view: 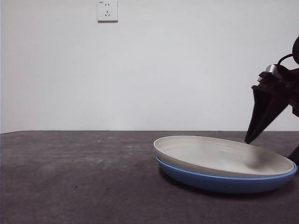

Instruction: Pick up the white plate, put it on the blue plate, put it on desk

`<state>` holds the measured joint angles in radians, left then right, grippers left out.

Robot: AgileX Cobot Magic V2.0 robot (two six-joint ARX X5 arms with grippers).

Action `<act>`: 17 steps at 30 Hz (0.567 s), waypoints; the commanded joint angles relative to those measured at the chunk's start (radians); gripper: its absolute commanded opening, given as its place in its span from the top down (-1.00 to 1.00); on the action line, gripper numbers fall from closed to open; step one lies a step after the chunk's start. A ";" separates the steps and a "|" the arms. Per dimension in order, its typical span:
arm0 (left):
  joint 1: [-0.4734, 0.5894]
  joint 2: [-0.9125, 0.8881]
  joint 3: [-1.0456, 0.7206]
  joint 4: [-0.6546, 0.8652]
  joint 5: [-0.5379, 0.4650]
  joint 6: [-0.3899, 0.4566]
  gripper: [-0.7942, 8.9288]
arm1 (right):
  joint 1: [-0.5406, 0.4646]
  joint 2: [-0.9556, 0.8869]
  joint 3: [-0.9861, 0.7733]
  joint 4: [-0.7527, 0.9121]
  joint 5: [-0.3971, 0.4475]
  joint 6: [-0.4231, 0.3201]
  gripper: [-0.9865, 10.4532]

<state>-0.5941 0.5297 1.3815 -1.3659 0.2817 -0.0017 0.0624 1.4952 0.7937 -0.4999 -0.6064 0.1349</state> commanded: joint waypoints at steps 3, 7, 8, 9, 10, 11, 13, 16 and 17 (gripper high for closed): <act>-0.008 0.003 0.011 0.022 -0.006 0.002 -0.32 | -0.001 0.039 0.009 0.008 0.005 -0.004 0.39; -0.008 0.003 0.011 0.027 -0.006 0.002 -0.32 | -0.001 0.066 0.009 0.008 0.005 -0.003 0.54; -0.008 0.003 0.011 0.027 -0.006 0.002 -0.32 | -0.001 0.067 0.009 0.006 0.006 -0.004 0.64; -0.008 0.003 0.011 0.027 -0.006 0.002 -0.32 | -0.001 0.068 0.009 0.007 0.014 -0.004 0.72; -0.008 0.003 0.011 0.027 -0.006 0.002 -0.32 | -0.001 0.067 0.009 0.010 0.024 -0.003 0.76; -0.008 0.003 0.011 0.027 -0.006 0.002 -0.32 | -0.001 0.067 0.009 0.010 0.034 -0.003 0.79; -0.008 0.003 0.011 0.027 -0.006 0.002 -0.32 | -0.001 0.067 0.009 0.009 0.052 0.002 0.81; -0.008 0.003 0.011 0.027 -0.006 0.006 -0.32 | -0.002 0.066 0.016 0.008 0.053 0.018 0.81; -0.008 0.003 0.011 0.027 -0.006 0.009 -0.32 | -0.002 0.066 0.022 0.005 0.045 0.023 0.81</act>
<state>-0.5941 0.5297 1.3815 -1.3529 0.2817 -0.0006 0.0586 1.5486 0.7959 -0.4953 -0.5594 0.1528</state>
